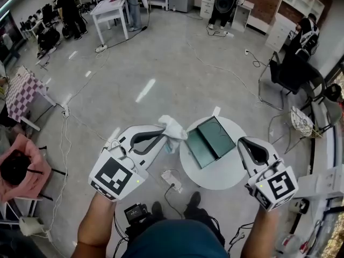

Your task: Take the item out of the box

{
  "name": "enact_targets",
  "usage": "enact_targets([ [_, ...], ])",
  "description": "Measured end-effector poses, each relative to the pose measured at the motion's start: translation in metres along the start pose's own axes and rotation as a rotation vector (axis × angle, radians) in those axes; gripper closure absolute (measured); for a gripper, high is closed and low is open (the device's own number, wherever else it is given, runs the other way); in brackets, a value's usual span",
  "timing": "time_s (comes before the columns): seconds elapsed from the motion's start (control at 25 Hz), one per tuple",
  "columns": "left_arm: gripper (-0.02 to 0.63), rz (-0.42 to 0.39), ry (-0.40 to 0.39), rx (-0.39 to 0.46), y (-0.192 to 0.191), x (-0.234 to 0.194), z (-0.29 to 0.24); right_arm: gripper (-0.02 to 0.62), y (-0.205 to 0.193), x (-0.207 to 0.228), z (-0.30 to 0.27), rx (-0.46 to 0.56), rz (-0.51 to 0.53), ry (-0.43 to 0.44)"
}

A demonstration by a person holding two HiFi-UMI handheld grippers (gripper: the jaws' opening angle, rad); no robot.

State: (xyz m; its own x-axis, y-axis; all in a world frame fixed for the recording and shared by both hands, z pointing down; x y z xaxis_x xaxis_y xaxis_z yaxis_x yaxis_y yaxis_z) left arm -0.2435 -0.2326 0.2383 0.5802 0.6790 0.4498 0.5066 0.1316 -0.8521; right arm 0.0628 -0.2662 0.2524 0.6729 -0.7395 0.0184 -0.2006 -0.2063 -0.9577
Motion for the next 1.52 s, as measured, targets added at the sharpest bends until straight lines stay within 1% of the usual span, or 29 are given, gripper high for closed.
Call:
enact_targets([
  [0.16,0.586,-0.008,0.026,0.06,0.021,0.005,0.029,0.555,0.013,-0.022,0.019,0.019,0.003,0.008],
  [0.28,0.586,-0.02,0.048,0.1,0.032,0.009,0.055,0.555,0.02,-0.041,0.032,0.065,0.025,0.014],
  [0.44,0.586,-0.018,0.064,0.13,0.05,0.001,0.078,0.555,0.041,-0.056,0.038,0.119,0.027,0.03],
  [0.52,0.586,-0.025,0.063,0.141,0.054,0.004,0.085,0.557,0.042,-0.063,0.043,0.13,0.027,0.032],
  [0.72,0.586,-0.049,0.05,0.157,0.06,0.011,0.088,0.558,0.042,-0.071,0.056,0.125,0.023,0.023],
  [0.88,0.586,-0.048,0.042,0.16,0.063,0.01,0.09,0.558,0.046,-0.074,0.062,0.112,0.02,0.012],
  [1.0,0.586,-0.054,0.034,0.158,0.067,0.015,0.084,0.558,0.046,-0.072,0.068,0.13,0.025,0.009],
  [1.2,0.586,-0.051,0.026,0.164,0.062,0.013,0.094,0.558,0.047,-0.085,0.065,0.129,0.024,0.004],
  [1.36,0.586,-0.051,0.023,0.161,0.063,0.02,0.083,0.558,0.039,-0.076,0.071,0.106,0.023,0.002],
  [1.52,0.586,-0.04,0.022,0.158,0.068,0.018,0.073,0.558,0.045,-0.065,0.072,0.134,0.024,0.005],
])
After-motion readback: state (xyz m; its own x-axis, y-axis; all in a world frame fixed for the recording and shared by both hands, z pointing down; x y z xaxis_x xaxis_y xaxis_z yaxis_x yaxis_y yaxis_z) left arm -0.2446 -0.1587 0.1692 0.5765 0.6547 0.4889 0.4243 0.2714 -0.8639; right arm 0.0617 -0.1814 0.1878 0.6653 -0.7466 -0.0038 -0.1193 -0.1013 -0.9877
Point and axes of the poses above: the fingertips, and each gripper's own axes: z backward along the fingers, x to its right, y out of its top, the point moved 10 cm from there along z, backward along the fingers, and after that the axes turned 10 degrees about -z, right-handed, at the moved point
